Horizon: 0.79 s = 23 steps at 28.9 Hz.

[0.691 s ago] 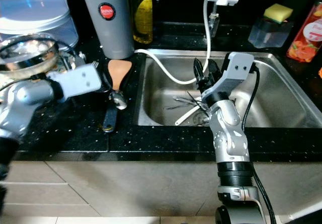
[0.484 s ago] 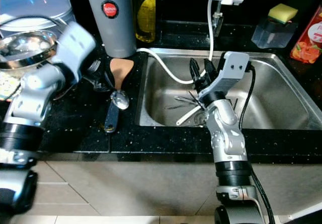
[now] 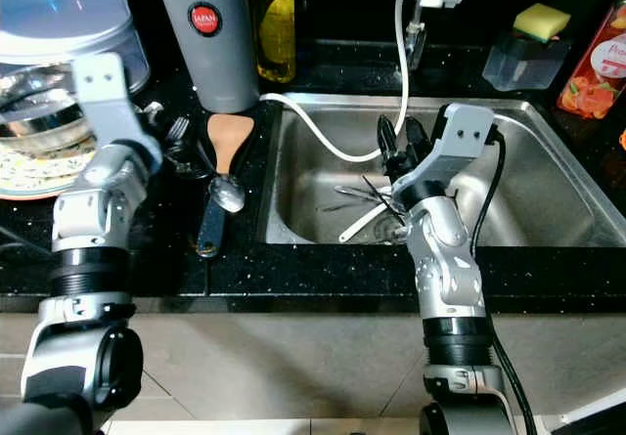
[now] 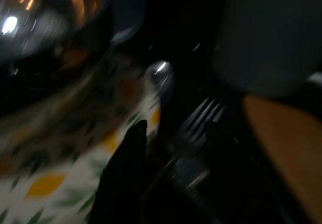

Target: Kitchen organization

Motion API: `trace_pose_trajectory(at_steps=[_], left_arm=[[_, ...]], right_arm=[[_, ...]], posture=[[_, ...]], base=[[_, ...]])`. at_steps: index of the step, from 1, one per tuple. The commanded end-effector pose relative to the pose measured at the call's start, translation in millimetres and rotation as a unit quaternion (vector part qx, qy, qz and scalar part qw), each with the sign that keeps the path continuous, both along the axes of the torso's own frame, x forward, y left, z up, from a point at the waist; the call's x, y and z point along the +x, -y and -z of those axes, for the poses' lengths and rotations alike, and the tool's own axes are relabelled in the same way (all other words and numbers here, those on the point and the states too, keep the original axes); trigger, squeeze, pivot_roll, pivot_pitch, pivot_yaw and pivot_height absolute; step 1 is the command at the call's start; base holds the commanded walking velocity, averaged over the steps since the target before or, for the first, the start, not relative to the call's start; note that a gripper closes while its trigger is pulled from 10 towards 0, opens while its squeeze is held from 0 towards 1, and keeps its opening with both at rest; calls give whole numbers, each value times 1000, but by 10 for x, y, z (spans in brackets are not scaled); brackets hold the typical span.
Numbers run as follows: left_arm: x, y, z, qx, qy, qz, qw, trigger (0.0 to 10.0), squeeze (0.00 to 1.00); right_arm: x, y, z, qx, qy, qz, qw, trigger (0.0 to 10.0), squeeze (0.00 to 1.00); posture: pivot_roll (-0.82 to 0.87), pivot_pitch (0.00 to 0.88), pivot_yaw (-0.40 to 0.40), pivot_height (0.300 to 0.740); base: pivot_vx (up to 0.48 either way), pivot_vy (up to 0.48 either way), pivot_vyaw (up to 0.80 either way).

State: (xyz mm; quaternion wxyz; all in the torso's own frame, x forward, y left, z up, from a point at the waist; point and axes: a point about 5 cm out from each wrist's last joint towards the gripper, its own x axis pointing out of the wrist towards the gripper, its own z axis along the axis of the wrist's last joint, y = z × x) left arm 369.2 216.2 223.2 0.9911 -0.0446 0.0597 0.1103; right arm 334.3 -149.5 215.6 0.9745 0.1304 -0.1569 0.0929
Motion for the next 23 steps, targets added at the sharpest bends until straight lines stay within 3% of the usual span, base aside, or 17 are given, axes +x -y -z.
trace_pose_trajectory(at_steps=[1, 2, 3, 4, 9, 13, 17, 21, 23], left_arm=[[57, 17, 6, 18, -27, 20, 999, 10000, 1000], [91, 36, 11, 28, -34, 31, 999, 10000, 318], [112, 46, 14, 36, -39, 38, 998, 10000, 318], [131, 57, 13, 41, -43, 42, 997, 10000, 0], [239, 87, -101, 81, -34, 65, 994, 10000, 0], [282, 98, -120, 86, -39, 76, 993, 10000, 0], [347, 94, 19, 75, -76, 77, 991, 10000, 0], [348, 178, 297, 22, -127, 109, 986, 10000, 0], [343, 191, 333, 16, -133, 114, 984, 10000, 0]], right_arm=[[5, -21, -21, -7, 3, -3, 1000, 10000, 0], [10, -32, -25, -7, 3, -5, 1000, 10000, 0], [14, -38, -27, -6, 3, -6, 1000, 10000, 0], [17, -44, -28, -6, 3, -7, 1000, 10000, 0], [16, -60, -28, -5, 3, -9, 1000, 10000, 0], [6, -50, -19, -3, 2, -5, 1000, 10000, 0], [-13, -36, 0, -2, 0, -1, 1000, 10000, 0], [-25, -24, 5, 0, 0, 4, 1000, 10000, 0], [-26, -23, 6, 0, 0, 5, 1000, 10000, 0]], posture=[[151, 0, -39, 740], [151, 0, -39, 740], [151, 0, -39, 740], [153, 0, -41, 740], [150, 0, -38, 740], [145, 0, -29, 740], [140, 0, -21, 740], [135, 0, -10, 740], [135, 0, -10, 740]], base=[[0, 0, 0], [0, 0, 0], [0, 0, 0], [0, 0, 0], [0, 0, 0], [0, 0, 0], [0, 0, 0], [0, 0, 0], [0, 0, 0]])
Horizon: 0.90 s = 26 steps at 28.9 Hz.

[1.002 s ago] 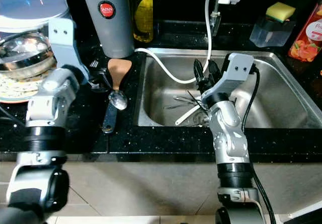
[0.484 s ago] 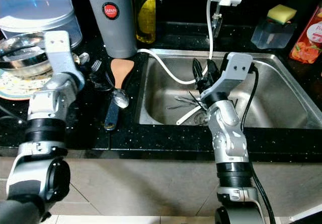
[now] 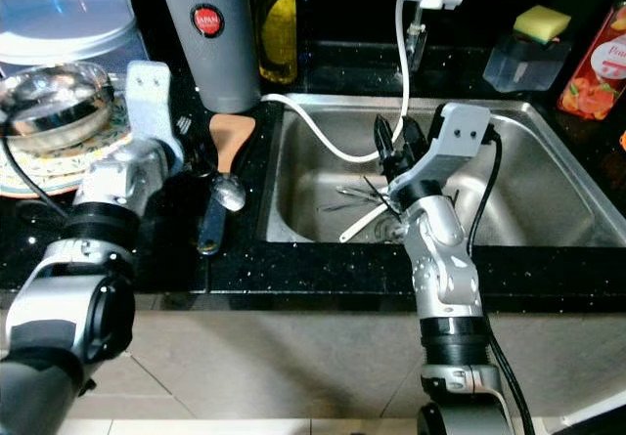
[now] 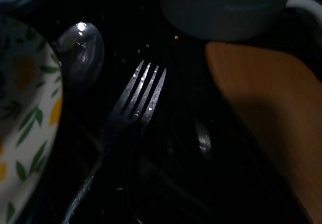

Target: Kitchen organization

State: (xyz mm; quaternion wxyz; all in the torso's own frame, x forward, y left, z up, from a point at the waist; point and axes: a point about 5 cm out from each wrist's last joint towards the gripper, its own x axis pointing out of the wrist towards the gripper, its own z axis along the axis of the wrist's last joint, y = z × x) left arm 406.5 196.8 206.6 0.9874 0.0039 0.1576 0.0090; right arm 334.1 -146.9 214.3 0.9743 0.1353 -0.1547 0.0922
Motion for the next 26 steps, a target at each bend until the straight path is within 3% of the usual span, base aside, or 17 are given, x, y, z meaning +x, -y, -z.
trace_pose_trajectory(at_steps=[1, 4, 5, 6, 7, 8, 16, 20, 21, 22, 23, 24, 26], left_arm=[[-39, 5, 214, -18, -45, 6, 999, 10000, 0], [-61, 13, 310, -34, -64, 6, 997, 10000, 0], [-73, 8, 358, -35, -72, 3, 997, 6745, 0], [-86, 8, 394, -37, -78, 2, 996, 4353, 0], [-86, 8, 394, -37, -78, 2, 996, 4353, 0], [-110, 9, 453, -39, -88, 2, 995, 0, 0], [-139, -63, 495, -65, -95, -13, 993, 0, 0], [-127, -84, 429, -81, -74, -18, 994, 0, 0], [-101, -99, 326, -62, -34, -21, 997, 7333, 0], [-67, -101, 54, -17, 63, -26, 998, 10000, 0], [-67, -101, 54, -17, 63, -26, 998, 10000, 0], [-86, -41, -208, 17, 152, -18, 988, 10000, 0], [-141, 70, -384, 36, 210, 10, 977, 10000, 0]], right_arm=[[-25, 6, -8, -4, 3, 6, 1000, 10000, 0], [-29, 14, -7, -4, 3, 8, 1000, 10000, 0], [-33, 18, -5, -4, 3, 9, 1000, 10000, 0], [-38, 20, -4, -4, 3, 10, 1000, 10000, 0], [-38, 20, -4, -4, 3, 10, 1000, 10000, 0], [-42, 27, -3, -4, 3, 11, 1000, 10000, 0], [-26, 12, -5, -3, 2, 7, 1000, 10000, 0], [-17, -2, -15, -3, 2, 4, 1000, 10000, 0], [-17, -3, -17, -4, 2, 4, 1000, 10000, 0], [-15, 2, -19, -4, 3, 3, 1000, 10000, 0], [-15, 2, -19, -4, 3, 3, 1000, 10000, 0], [-15, 9, -27, -4, 3, 3, 1000, 10000, 0], [-15, 5, -42, -4, 5, 1, 1000, 10000, 0]], posture=[[134, 0, -7, 740], [133, 0, -6, 740], [133, 0, -6, 740], [133, 0, -6, 740], [133, 0, -6, 740], [133, 0, -3, 740], [145, 0, -13, 740], [147, 0, -18, 740], [147, 0, -18, 740], [146, 0, -24, 740], [146, 0, -24, 740], [144, 0, -27, 740], [144, 0, -28, 740]], base=[[0, 0, 0], [0, 0, 0], [0, 0, 0], [0, 0, 0], [0, 0, 0], [0, 0, 0], [0, 0, 0], [0, 0, 0], [0, 0, 0], [0, 0, 0], [0, 0, 0], [0, 0, 0], [0, 0, 0]])
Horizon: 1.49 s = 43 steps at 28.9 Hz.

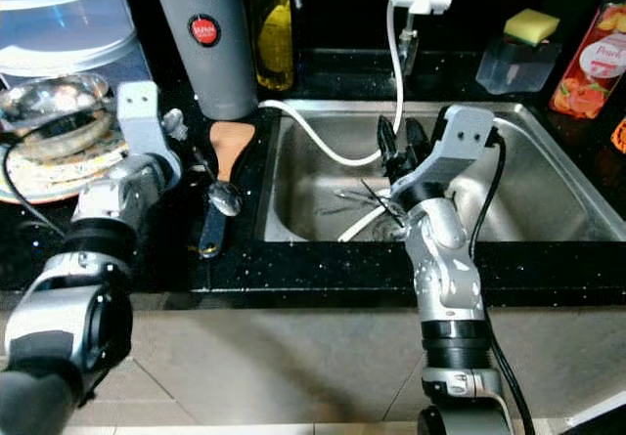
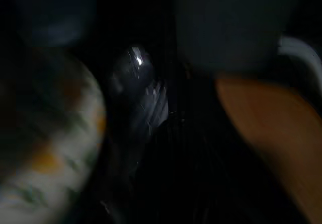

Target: Kitchen organization

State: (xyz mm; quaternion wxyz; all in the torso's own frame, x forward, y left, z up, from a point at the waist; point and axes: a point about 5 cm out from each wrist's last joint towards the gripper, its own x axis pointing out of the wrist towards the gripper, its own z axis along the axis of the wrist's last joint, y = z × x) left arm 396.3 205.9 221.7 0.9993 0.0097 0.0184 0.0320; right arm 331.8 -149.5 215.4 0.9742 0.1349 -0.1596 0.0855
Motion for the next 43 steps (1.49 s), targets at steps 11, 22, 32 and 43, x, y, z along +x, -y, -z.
trace_pose_trajectory(at_steps=[11, 22, 32, 43], left_arm=[[-484, 934, -185, 255, 152, 281, 913, 10000, 0], [-710, 1213, -180, 301, 200, 342, 868, 10000, 0], [-712, 1208, -270, 302, 232, 318, 869, 10000, 0], [-796, 1319, -103, 303, 205, 375, 852, 10000, 0]], right_arm=[[-137, -373, -373, 140, 36, -197, 970, 10000, 0], [-109, -513, -369, 228, -5, -238, 944, 10000, 0], [-22, -320, -260, 233, -36, -185, 954, 10000, 0], [-33, -379, -297, 234, -33, -205, 950, 10000, 0]], posture=[[145, 0, -29, 740], [146, 0, -32, 740], [146, 0, -32, 740], [145, 0, -33, 740]], base=[[0, 0, 0], [0, 0, 0], [0, 0, 0], [0, 0, 0]])
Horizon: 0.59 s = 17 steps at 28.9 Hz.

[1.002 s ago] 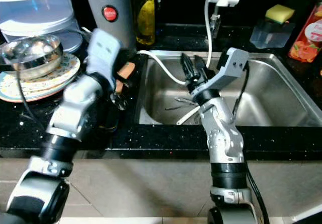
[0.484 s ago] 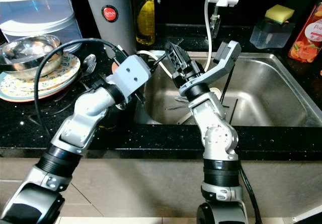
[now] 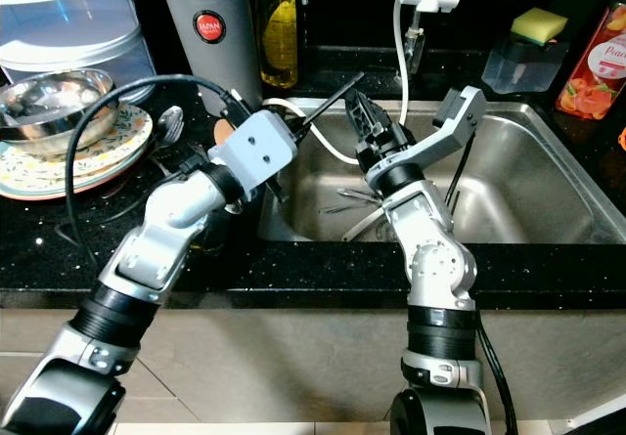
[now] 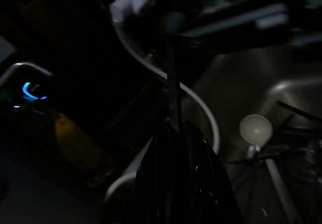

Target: Kitchen organization

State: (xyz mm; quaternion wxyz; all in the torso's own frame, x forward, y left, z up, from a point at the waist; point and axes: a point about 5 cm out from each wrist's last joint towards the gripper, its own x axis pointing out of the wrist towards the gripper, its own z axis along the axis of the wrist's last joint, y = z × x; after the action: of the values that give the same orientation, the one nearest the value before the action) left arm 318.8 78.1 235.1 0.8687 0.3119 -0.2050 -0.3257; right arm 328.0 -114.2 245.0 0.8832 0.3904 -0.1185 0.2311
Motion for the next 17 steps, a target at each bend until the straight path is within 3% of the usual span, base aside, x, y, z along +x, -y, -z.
trace_pose_trajectory(at_steps=[1, 4, 5, 6, 7, 8, 9, 15, 16, 17], left_arm=[[-24, 47, 36, 5, -9, 15, 1000, 10000, 0], [-33, 51, 62, 14, -15, 20, 1000, 10000, 0], [-36, 49, 76, 17, -17, 21, 999, 10000, 0], [-38, 46, 84, 18, -18, 21, 999, 10000, 0], [-39, 41, 87, 18, -18, 19, 999, 10000, 0], [-40, 40, 85, 17, -18, 19, 1000, 10000, 0], [-36, 38, 76, 15, -17, 17, 1000, 10000, 0], [-11, 24, 52, 2, -15, 1, 1000, 10000, 0], [-6, 20, 46, -2, -14, -1, 1000, 10000, 129], [-3, 18, 41, -5, -14, -3, 1000, 10000, 129]], right_arm=[[6, -27, -1, 0, -3, -11, 1000, 10000, 0], [9, -22, 1, 1, -4, -10, 1000, 10000, 0], [11, -19, 1, 2, -5, -9, 1000, 8667, 0], [11, -17, 1, 3, -5, -8, 1000, 8039, 0], [8, -12, -1, 5, -4, -9, 1000, 784, 0], [7, -11, -2, 5, -3, -9, 1000, 784, 0], [3, -7, -6, 9, -1, -11, 1000, 0, 0], [-3, 9, -9, 17, 1, -12, 1000, 0, 0], [-5, 6, -7, 14, 2, -13, 1000, 0, 0], [-7, 7, -6, 12, 2, -13, 1000, 0, 0]], posture=[[145, 0, -33, 740], [144, 0, -34, 740], [144, 0, -34, 740], [144, 0, -34, 740], [144, 0, -34, 740], [144, 0, -34, 740], [143, 0, -35, 740], [142, 0, -38, 740], [142, 0, -38, 740], [141, 0, -40, 740]], base=[[0, 0, 0], [0, 0, 0], [0, 0, 0], [0, 0, 0], [0, 0, 0], [0, 0, 0], [0, 0, 0], [0, 0, 0], [0, 0, 0], [0, 0, 0]])
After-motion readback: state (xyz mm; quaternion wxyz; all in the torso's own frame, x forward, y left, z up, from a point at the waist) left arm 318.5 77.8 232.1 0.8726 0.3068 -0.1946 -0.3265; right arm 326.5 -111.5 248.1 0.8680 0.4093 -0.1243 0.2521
